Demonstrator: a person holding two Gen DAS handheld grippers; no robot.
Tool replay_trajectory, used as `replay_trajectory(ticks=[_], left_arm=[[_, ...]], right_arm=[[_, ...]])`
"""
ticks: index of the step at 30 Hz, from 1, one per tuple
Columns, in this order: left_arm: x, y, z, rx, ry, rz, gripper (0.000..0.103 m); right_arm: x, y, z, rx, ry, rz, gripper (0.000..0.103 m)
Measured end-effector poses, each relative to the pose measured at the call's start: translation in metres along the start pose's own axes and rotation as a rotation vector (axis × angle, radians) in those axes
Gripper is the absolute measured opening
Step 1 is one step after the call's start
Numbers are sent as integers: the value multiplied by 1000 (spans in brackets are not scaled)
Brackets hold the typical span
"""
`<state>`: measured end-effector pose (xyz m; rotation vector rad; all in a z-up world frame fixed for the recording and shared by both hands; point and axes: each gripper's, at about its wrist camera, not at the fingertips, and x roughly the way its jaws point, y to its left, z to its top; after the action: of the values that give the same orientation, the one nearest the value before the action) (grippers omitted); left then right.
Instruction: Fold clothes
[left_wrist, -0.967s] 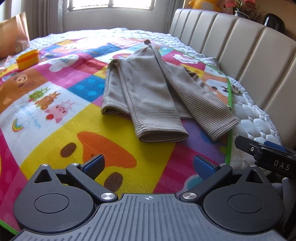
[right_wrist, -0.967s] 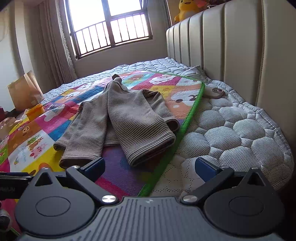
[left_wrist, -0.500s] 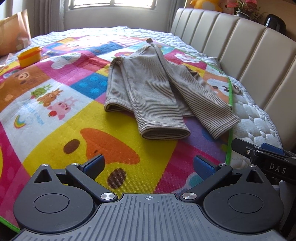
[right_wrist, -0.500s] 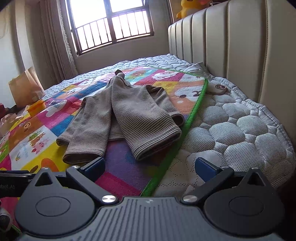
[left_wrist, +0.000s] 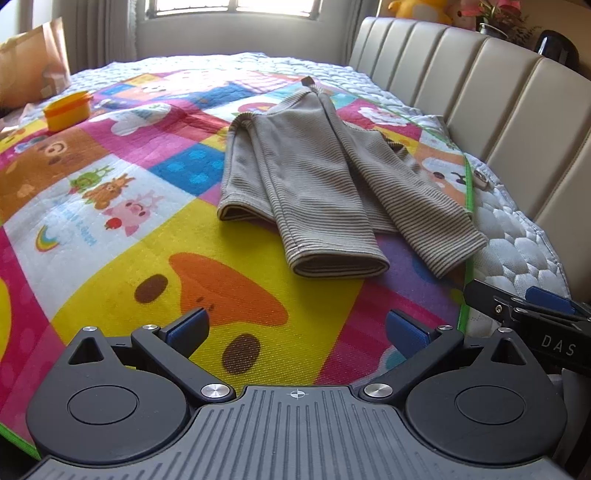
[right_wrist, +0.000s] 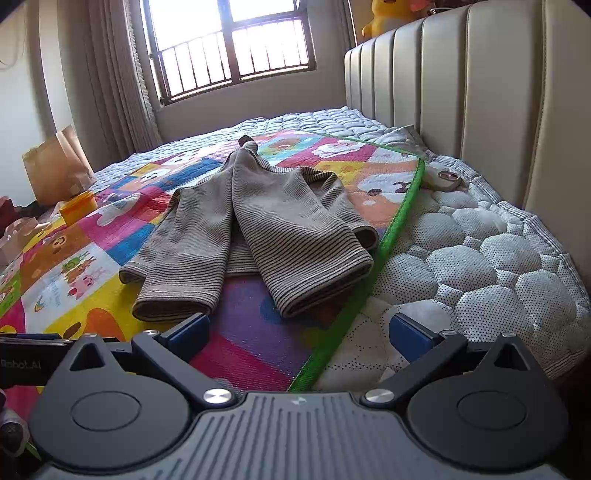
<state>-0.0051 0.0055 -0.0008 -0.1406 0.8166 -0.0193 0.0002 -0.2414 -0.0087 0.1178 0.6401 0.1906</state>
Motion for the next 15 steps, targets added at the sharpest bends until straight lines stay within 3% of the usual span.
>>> replay_trajectory(ticks=[15], left_arm=[[10, 7, 2, -17, 22, -14, 103]], right_arm=[[5, 0, 1, -4, 22, -17, 103]])
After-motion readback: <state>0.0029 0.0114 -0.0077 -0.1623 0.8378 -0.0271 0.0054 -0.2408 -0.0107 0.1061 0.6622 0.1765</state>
